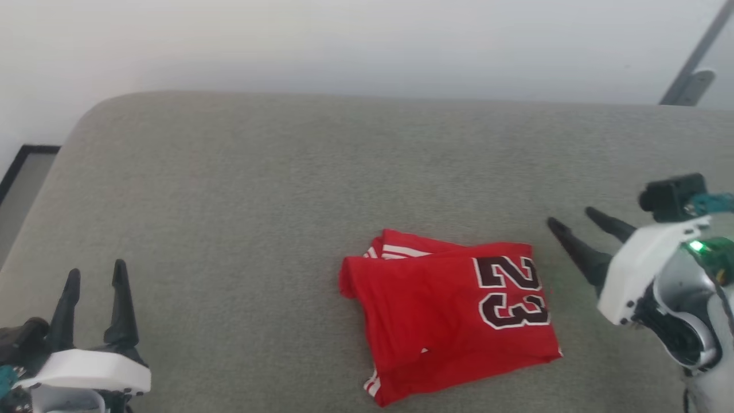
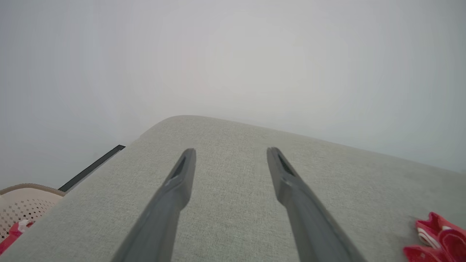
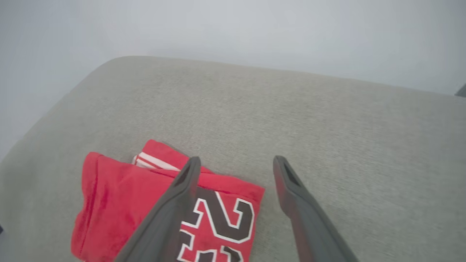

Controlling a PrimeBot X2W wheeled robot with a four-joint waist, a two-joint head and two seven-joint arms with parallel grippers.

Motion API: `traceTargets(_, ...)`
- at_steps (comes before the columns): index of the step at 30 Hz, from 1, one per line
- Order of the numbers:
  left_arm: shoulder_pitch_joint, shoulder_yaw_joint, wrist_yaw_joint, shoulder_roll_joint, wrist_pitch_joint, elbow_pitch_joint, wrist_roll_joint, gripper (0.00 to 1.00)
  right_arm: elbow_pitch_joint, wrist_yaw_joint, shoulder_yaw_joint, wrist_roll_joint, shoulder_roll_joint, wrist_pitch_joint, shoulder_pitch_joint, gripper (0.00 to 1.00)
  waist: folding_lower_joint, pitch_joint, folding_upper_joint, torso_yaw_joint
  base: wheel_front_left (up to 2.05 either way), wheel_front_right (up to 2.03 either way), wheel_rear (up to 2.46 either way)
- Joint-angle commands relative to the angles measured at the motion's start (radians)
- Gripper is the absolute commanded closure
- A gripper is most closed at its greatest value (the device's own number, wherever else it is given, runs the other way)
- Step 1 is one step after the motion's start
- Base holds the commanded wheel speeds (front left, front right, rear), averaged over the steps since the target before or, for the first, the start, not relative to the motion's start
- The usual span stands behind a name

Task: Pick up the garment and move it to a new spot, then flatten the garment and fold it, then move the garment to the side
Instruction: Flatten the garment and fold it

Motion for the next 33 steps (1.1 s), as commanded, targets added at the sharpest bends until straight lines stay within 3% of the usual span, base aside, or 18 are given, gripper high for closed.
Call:
traceTargets(1, 0.015, 0.009, -0.002, 0.005, -0.004, -0.005, 0.009, 0.0, 0.013, 0.0, -0.019, -0.015, 0.001, -0.044, 0.022, 0.0, 0.0, -0.017, 0.0, -0.03, 0.0, 0.0, 0.0)
traceTargets(14, 0.091, 0.02, -0.002, 0.038, -0.004, -0.021, 0.041, 0.0, 0.153, 0.0, -0.061, -0.151, -0.043, -0.447, 0.132, 0.0, 0.0, -0.067, 0.0, -0.108, 0.0, 0.0, 0.0)
traceTargets(25, 0.114, -0.004, -0.002, 0.068, -0.004, -0.007, 0.029, 0.0, 0.237, 0.0, -0.128, -0.233, -0.022, -0.657, 0.183, 0.0, 0.0, -0.086, 0.0, -0.119, 0.0, 0.0, 0.0)
traceTargets(33, 0.125, -0.016, -0.002, 0.084, -0.004, -0.004, 0.022, 0.0, 0.258, 0.0, -0.171, -0.243, 0.01, -0.706, 0.222, 0.0, 0.0, -0.086, 0.0, -0.12, 0.0, 0.0, 0.0)
